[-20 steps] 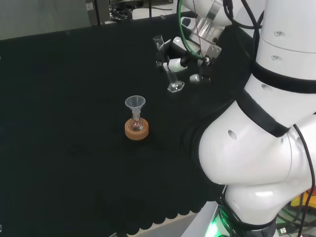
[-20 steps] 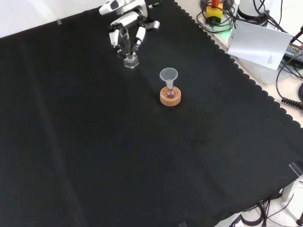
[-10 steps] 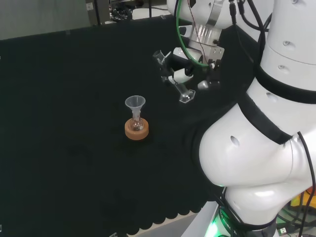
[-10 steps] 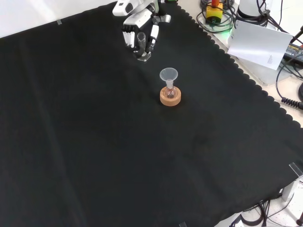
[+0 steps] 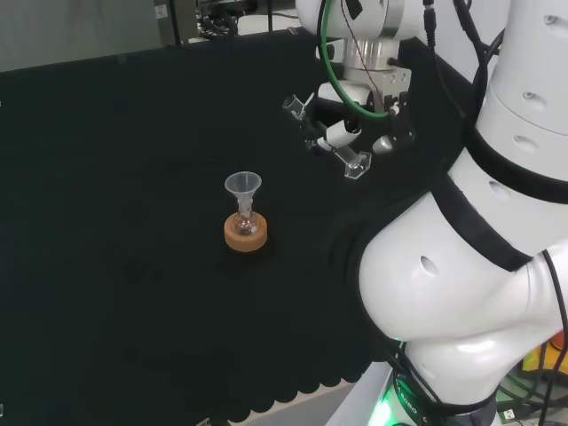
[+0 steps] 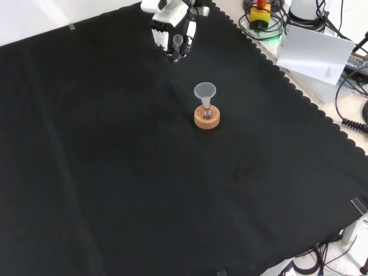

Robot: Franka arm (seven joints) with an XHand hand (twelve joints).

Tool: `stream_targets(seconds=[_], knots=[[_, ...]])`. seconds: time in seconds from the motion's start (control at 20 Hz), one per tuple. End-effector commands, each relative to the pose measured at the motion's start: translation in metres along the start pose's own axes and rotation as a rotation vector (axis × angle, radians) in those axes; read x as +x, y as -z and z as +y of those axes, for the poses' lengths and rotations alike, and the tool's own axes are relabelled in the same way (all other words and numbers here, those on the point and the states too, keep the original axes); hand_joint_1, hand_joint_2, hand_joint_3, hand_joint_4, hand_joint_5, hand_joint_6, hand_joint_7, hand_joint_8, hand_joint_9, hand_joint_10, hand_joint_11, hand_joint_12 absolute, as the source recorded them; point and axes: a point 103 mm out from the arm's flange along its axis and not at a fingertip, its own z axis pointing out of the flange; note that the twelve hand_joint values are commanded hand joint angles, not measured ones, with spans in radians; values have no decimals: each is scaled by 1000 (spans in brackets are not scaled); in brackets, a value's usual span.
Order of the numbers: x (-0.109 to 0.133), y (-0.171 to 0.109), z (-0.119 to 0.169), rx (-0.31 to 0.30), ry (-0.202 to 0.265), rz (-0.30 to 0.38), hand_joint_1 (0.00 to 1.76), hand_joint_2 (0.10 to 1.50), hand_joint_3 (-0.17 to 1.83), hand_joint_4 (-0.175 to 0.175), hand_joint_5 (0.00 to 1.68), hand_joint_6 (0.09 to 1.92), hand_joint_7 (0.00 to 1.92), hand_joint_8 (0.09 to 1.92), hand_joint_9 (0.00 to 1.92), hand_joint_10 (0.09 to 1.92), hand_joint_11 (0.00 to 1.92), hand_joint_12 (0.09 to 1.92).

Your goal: Pour the water from the graduated cylinder into the round-bottom flask.

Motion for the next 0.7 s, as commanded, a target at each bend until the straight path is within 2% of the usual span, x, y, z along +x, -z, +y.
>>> stream_targets(seconds=[0.05,0.3,0.7], knots=[[16,-23,-11,187,17,-125,1155,1101,1,-149,1025,955,1292,272,1428,87,1262,755],[20,-24,-8,232,20,-158,1154,1100,1,-149,1025,955,1293,270,1428,87,1262,753],[22,-28,-8,249,8,-159,1154,1101,1,-148,1025,955,1294,267,1429,87,1262,752]])
